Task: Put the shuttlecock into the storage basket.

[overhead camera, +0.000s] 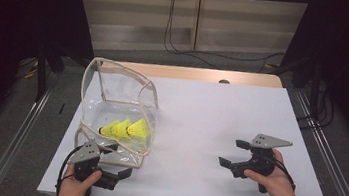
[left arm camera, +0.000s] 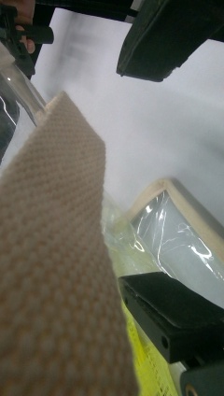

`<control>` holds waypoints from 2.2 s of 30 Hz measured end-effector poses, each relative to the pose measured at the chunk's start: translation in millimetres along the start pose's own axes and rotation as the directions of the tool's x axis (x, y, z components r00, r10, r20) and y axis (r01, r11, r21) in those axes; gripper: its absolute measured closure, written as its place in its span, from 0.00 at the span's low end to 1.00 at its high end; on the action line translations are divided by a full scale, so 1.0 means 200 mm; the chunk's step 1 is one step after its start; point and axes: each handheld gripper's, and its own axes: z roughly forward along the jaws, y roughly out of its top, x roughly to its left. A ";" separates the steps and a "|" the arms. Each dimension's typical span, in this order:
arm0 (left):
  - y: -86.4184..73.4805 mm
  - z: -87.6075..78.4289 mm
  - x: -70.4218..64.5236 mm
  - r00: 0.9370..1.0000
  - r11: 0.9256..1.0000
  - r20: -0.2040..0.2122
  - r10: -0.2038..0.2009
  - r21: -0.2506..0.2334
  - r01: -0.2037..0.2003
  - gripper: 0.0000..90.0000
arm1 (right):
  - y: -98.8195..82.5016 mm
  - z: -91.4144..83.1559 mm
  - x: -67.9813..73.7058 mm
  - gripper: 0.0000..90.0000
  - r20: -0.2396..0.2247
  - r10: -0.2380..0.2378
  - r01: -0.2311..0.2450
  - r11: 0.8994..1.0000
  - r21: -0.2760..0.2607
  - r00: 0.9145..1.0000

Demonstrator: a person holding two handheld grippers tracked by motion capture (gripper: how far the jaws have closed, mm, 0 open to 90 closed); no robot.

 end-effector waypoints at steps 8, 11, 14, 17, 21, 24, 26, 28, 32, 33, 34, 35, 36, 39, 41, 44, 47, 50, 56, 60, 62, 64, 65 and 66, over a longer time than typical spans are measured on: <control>0.00 0.00 0.00 1.000 1.000 -0.002 0.002 0.000 -0.002 0.02 | -0.03 -0.02 -0.01 0.06 0.007 0.002 -0.002 1.000 -0.001 1.000; 0.00 0.00 0.00 1.000 1.000 -0.003 0.002 0.000 -0.002 0.02 | -0.04 -0.02 -0.01 0.06 0.007 0.005 -0.005 1.000 0.000 1.000; 0.00 0.00 0.00 1.000 1.000 -0.002 0.003 0.001 -0.003 0.02 | -0.05 -0.03 -0.02 0.06 0.011 0.008 -0.008 1.000 -0.001 1.000; 0.00 0.00 0.00 1.000 1.000 -0.002 0.003 0.000 -0.003 0.02 | -0.06 -0.03 -0.02 0.06 0.016 0.013 -0.013 1.000 -0.002 1.000; 0.00 0.00 0.00 1.000 1.000 0.000 0.001 0.001 -0.001 0.02 | -0.07 -0.04 -0.02 0.06 0.017 0.015 -0.015 1.000 -0.009 1.000; 0.00 0.00 0.00 1.000 1.000 -0.001 -0.001 0.000 0.001 0.02 | -0.07 -0.04 -0.03 0.06 0.017 0.019 -0.018 1.000 -0.009 1.000; 0.00 0.00 0.00 1.000 1.000 -0.002 0.003 0.001 -0.003 0.02 | -0.08 -0.05 -0.03 0.06 0.021 0.015 -0.015 1.000 -0.011 1.000; 0.00 0.00 0.00 1.000 1.000 0.000 0.001 0.001 -0.001 0.02 | -0.08 -0.05 -0.03 0.06 0.025 0.015 -0.014 1.000 -0.012 1.000; 0.00 0.00 0.00 1.000 1.000 -0.001 0.000 0.001 0.000 0.02 | -0.09 -0.05 -0.03 0.06 0.024 0.016 -0.016 1.000 -0.013 1.000; 0.00 0.00 0.00 1.000 1.000 -0.001 -0.001 0.001 0.001 0.02 | -0.09 -0.05 -0.03 0.06 0.024 0.016 -0.016 1.000 -0.012 1.000; 0.00 0.00 0.00 1.000 1.000 0.000 0.000 0.001 0.000 0.02 | -0.10 -0.05 -0.03 0.06 0.024 0.016 -0.016 1.000 -0.012 1.000; 0.00 0.00 0.00 1.000 1.000 -0.002 0.003 0.002 -0.003 0.02 | -0.10 -0.06 -0.03 0.06 0.023 0.015 -0.014 1.000 -0.014 1.000; 0.00 0.00 0.00 1.000 1.000 -0.002 0.005 0.003 -0.005 0.02 | -0.10 -0.06 -0.03 0.06 0.021 0.014 -0.014 1.000 -0.014 1.000; 0.00 0.00 0.00 1.000 1.000 -0.002 0.005 0.003 -0.005 0.02 | -0.10 -0.06 -0.03 0.06 0.019 0.012 -0.011 1.000 -0.016 1.000; 0.00 0.00 0.00 1.000 1.000 0.000 0.003 0.002 -0.003 0.02 | -0.10 -0.06 -0.03 0.06 0.021 0.015 -0.015 1.000 -0.015 1.000; 0.00 0.00 0.00 1.000 1.000 -0.002 0.004 0.003 -0.004 0.02 | -0.11 -0.06 -0.03 0.06 0.022 0.010 -0.010 1.000 -0.017 1.000; 0.00 0.00 0.00 1.000 1.000 -0.002 0.006 0.003 -0.006 0.02 | -0.11 -0.07 -0.03 0.06 0.022 0.014 -0.014 1.000 -0.015 1.000; 0.00 0.00 0.00 1.000 1.000 -0.003 0.005 0.003 -0.005 0.02 | -0.12 -0.07 -0.03 0.06 0.021 0.012 -0.012 1.000 -0.014 1.000; 0.00 0.00 0.00 1.000 1.000 -0.001 0.010 0.005 -0.010 0.02 | -0.13 -0.08 -0.04 0.06 0.022 0.012 -0.012 1.000 -0.013 1.000; 0.00 0.00 0.00 1.000 1.000 -0.002 0.008 0.004 -0.008 0.02 | -0.13 -0.09 -0.04 0.06 0.025 0.014 -0.014 1.000 -0.017 1.000; 0.00 0.00 0.00 1.000 1.000 -0.001 0.008 0.004 -0.008 0.02 | -0.14 -0.09 -0.04 0.06 0.026 0.018 -0.018 1.000 -0.016 0.999; 0.00 0.00 0.00 1.000 1.000 0.000 0.006 0.005 -0.006 0.02 | -0.14 -0.09 -0.04 0.06 0.025 0.016 -0.016 1.000 -0.015 1.000; 0.00 0.00 0.00 1.000 1.000 0.000 0.008 0.006 -0.008 0.02 | -0.14 -0.09 -0.04 0.06 0.026 0.015 -0.015 1.000 -0.015 1.000; 0.00 0.00 0.00 1.000 1.000 0.000 0.008 0.005 -0.008 0.02 | -0.14 -0.09 -0.04 0.06 0.025 0.016 -0.015 1.000 -0.015 1.000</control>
